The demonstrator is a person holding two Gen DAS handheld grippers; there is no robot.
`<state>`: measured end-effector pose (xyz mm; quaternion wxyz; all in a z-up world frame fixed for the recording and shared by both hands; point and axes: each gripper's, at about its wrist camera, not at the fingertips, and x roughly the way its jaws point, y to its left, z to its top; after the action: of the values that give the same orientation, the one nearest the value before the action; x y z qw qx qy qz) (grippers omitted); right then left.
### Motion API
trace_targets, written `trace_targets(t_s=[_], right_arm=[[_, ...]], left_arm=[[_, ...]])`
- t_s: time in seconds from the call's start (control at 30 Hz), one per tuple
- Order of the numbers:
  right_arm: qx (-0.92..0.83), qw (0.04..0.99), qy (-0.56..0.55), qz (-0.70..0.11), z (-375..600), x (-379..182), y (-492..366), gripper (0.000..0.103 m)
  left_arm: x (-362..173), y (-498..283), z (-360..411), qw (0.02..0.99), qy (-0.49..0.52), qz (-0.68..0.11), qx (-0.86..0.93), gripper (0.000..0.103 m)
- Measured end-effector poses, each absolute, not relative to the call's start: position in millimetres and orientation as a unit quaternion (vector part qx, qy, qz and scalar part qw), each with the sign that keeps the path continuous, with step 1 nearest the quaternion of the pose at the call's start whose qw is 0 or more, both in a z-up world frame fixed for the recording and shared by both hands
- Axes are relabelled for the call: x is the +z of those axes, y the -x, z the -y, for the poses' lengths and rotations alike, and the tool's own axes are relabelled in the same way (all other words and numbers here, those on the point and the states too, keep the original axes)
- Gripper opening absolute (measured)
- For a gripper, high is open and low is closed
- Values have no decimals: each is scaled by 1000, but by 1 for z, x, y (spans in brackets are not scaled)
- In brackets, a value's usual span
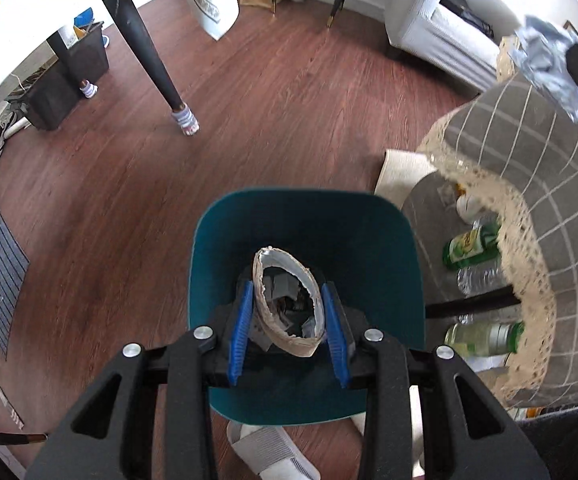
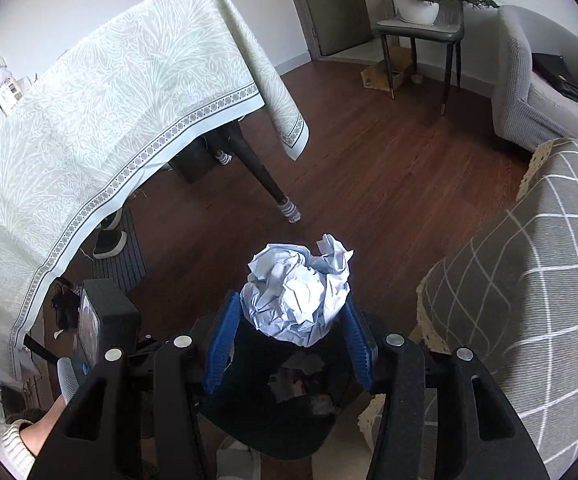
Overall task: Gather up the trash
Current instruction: 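Carry the cardboard ring into the teal bin and open the left tool while the right tool carries the paper, then release the crumpled white paper into the teal bin with the right tool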
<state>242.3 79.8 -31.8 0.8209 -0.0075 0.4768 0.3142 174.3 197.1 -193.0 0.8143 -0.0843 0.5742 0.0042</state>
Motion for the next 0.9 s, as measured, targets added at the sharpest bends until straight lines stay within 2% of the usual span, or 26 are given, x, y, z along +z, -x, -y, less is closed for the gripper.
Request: trace_targets(t_s=[0.4, 0.53, 0.6, 0.77, 0.9], right_arm=[[310, 790, 46, -527, -116, -82, -248, 51], [303, 780, 55, -545, -124, -103, -250, 51], [300, 774, 61, -554, -127, -113, -252, 51], [294, 754, 56, -584, -132, -140, -253, 51], [291, 748, 71, -592, -140, -151, -249, 51]], left_arm=[[-236, -160, -196, 781, 62, -621, -11, 39], [-238, -159, -203, 781, 63, -622, -8, 52], [-236, -157, -206, 783, 66, -618, -6, 53], [-228, -155, -219, 790, 83, -607, 1, 66], [-216, -153, -226, 801, 91, -591, 8, 68]])
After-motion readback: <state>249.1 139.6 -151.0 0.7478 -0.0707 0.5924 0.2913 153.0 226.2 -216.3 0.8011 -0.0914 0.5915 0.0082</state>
